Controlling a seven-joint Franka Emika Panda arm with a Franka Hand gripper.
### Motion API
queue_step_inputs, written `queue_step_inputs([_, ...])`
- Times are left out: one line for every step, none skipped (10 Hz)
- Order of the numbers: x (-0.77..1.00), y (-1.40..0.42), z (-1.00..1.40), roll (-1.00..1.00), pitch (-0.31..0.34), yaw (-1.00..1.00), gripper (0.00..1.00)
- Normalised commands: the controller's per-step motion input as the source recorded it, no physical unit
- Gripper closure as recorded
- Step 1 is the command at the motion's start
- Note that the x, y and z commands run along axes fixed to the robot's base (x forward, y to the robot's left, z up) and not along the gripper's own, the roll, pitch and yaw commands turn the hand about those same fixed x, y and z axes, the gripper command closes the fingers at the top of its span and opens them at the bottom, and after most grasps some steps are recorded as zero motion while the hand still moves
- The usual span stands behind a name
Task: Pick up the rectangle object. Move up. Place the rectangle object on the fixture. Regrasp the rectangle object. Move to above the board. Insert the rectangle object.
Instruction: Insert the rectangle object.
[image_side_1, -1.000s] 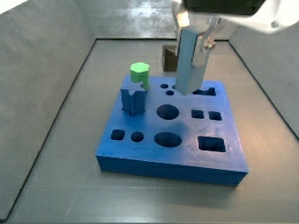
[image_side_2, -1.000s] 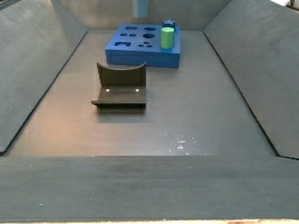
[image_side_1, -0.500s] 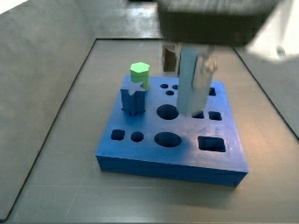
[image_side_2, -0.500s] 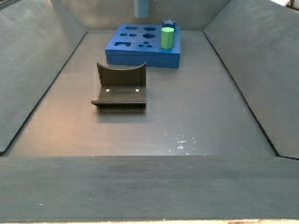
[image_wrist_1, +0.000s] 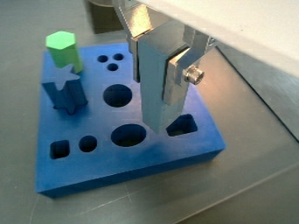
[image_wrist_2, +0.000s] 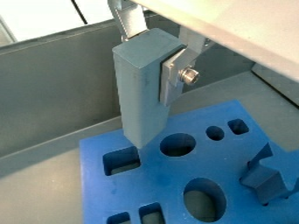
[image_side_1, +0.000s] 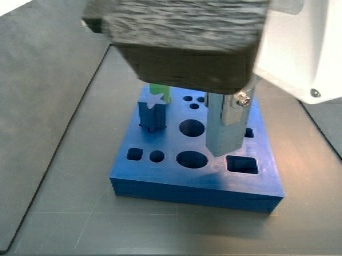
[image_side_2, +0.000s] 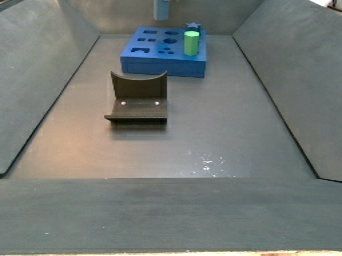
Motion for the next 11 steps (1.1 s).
queue_step_inputs([0.01,0.00,0.00,0.01,0.000,0.00,1.00])
queue_step_inputs([0.32,-0.14,0.00,0.00,0.000,-0.24,1.00])
queue_step_inputs([0.57,-0.25,-0.07,0.00,0.000,-0.44,1.00])
queue_step_inputs([0.70,-0.18,-0.11,-0.10,0.000,-0.36,1.00])
queue_step_inputs([0.74,-0.12,-0.10,-0.19,0.006,-0.34,1.00])
queue_step_inputs([0.81,0.00,-0.07,-0.43,0.000,-0.35,1.00])
queue_step_inputs([0.89,0.10,0.00,-0.54,0.009,-0.30,1.00])
queue_step_inputs([0.90,0.15,0.00,-0.63,0.000,-0.21,1.00])
queue_step_inputs([0.87,0.21,0.02,-0.73,0.000,-0.12,1.00])
queue_step_inputs([0.74,0.38,0.01,-0.74,0.011,-0.01,1.00])
queue_step_inputs([0.49,0.44,0.07,-0.61,0.000,0.01,1.00])
